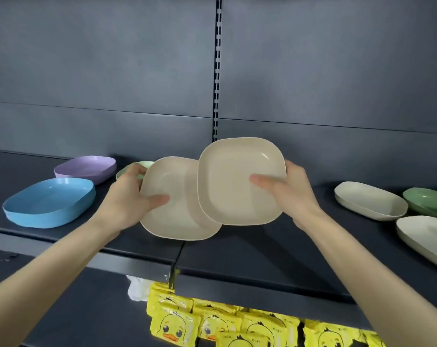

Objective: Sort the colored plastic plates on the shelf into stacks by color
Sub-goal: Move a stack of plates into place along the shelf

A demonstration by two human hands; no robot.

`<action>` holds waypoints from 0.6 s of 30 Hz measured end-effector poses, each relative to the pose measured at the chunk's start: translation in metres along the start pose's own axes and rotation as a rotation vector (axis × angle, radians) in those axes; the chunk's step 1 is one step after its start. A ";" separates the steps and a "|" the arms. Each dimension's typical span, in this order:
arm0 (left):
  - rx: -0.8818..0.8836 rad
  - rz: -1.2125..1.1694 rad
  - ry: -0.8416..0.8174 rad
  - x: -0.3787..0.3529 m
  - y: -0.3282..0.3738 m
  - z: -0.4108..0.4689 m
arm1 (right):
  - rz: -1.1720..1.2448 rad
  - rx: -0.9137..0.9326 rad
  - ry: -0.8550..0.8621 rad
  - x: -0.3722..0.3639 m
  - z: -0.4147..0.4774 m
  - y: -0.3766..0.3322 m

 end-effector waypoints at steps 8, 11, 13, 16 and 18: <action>-0.096 0.185 -0.103 -0.005 -0.014 0.046 | -0.062 -0.036 0.002 -0.029 0.034 0.014; -0.097 0.231 -0.176 -0.011 -0.026 0.056 | -0.113 -0.056 0.001 -0.039 0.036 0.019; -0.116 0.280 -0.203 -0.014 -0.029 0.062 | -0.155 -0.055 0.009 -0.042 0.036 0.019; -0.133 0.362 -0.240 -0.016 -0.028 0.071 | -0.206 -0.069 0.051 -0.046 0.034 0.019; -0.121 0.412 -0.287 -0.020 -0.031 0.075 | -0.243 -0.082 0.078 -0.050 0.030 0.019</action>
Point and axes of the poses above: each hand's wrist, its own z-axis towards the middle knuckle, its own x-axis out of the back of the hand, y = z × x, the point moved 2 cm from there along z, towards the middle knuckle, and after that the axes turned 12 degrees about x, right-handed, at the moved point
